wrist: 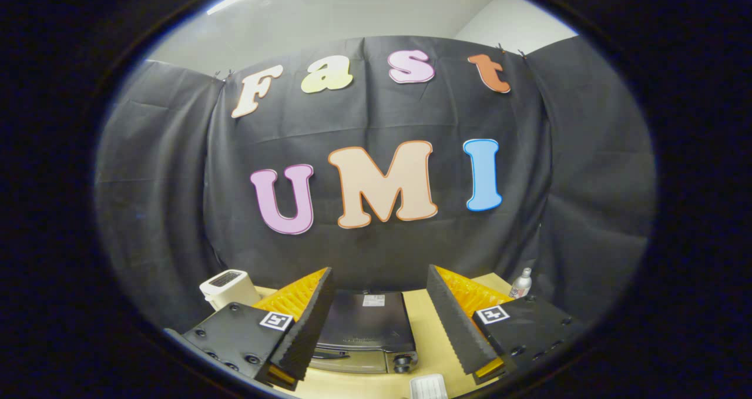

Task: Open the toaster oven, put the food inside, and close the toaster oven door.

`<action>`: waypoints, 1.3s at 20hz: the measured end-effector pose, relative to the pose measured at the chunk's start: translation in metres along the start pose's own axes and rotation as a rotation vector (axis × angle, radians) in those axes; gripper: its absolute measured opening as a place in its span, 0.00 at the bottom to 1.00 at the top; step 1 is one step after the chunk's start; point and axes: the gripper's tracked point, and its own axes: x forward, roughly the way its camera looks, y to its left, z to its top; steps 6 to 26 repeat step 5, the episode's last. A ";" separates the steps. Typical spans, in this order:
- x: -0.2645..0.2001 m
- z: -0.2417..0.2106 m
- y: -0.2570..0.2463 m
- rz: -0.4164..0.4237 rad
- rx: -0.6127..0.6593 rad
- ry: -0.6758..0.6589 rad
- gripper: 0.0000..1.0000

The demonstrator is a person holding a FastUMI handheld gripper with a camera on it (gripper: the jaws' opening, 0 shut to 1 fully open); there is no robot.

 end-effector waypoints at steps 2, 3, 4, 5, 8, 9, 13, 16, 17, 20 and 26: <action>0.000 -0.003 -0.007 -0.019 0.012 0.000 0.98; -0.001 -0.007 -0.012 -0.032 0.008 0.008 0.98; -0.002 -0.011 -0.017 -0.046 -0.001 0.016 0.98; -0.003 -0.014 -0.022 -0.058 -0.012 0.025 0.98; -0.003 -0.014 -0.022 -0.058 -0.012 0.025 0.98; -0.003 -0.014 -0.022 -0.058 -0.012 0.025 0.98; -0.003 -0.014 -0.022 -0.058 -0.012 0.025 0.98; -0.003 -0.014 -0.022 -0.058 -0.012 0.025 0.98; -0.003 -0.014 -0.022 -0.058 -0.012 0.025 0.98; -0.003 -0.014 -0.022 -0.058 -0.012 0.025 0.98; -0.003 -0.014 -0.022 -0.058 -0.012 0.025 0.98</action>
